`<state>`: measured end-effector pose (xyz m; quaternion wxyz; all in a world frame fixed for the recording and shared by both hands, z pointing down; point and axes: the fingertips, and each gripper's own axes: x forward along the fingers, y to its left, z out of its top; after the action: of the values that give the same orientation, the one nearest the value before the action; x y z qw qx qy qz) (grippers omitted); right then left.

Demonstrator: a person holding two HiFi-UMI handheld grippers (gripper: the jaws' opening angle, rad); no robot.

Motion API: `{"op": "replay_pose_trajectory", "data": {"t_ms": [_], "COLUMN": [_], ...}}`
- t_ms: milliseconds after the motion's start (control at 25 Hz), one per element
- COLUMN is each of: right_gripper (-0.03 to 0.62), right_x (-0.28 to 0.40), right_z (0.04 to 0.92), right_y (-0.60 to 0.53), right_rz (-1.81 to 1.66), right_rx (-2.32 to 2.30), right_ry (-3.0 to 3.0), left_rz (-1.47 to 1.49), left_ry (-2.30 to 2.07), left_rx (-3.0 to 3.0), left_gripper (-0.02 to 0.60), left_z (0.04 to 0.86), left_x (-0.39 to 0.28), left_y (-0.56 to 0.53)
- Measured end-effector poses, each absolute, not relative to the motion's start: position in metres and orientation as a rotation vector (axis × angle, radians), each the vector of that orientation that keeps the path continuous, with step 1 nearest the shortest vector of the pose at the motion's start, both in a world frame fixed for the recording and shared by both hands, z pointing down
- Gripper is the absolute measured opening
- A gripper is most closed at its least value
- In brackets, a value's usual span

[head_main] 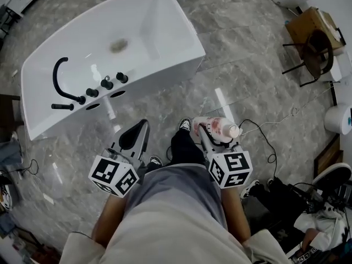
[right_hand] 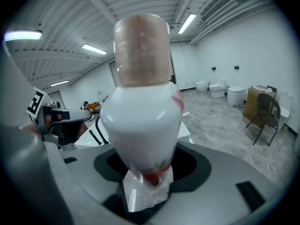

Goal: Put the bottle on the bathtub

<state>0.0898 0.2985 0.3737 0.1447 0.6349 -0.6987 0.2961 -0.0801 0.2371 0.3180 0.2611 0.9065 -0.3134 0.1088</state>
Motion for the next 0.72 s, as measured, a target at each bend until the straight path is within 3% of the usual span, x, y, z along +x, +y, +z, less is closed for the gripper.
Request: {"op": "replay_pose_trajectory", "data": {"t_ms": [720], "right_gripper": [0.224], "right_x": [0.182], "right_z": [0.406], "right_y": [0.169], "right_rz": [0.885], "right_rx": [1.544], "right_ry": [-2.151], "left_rz": [0.386], "left_ry": [-0.998], "left_rx": [2.445], "left_gripper": [0.008], "left_z": [0.321], "left_x": [0.042], "left_y": [0.123]}}
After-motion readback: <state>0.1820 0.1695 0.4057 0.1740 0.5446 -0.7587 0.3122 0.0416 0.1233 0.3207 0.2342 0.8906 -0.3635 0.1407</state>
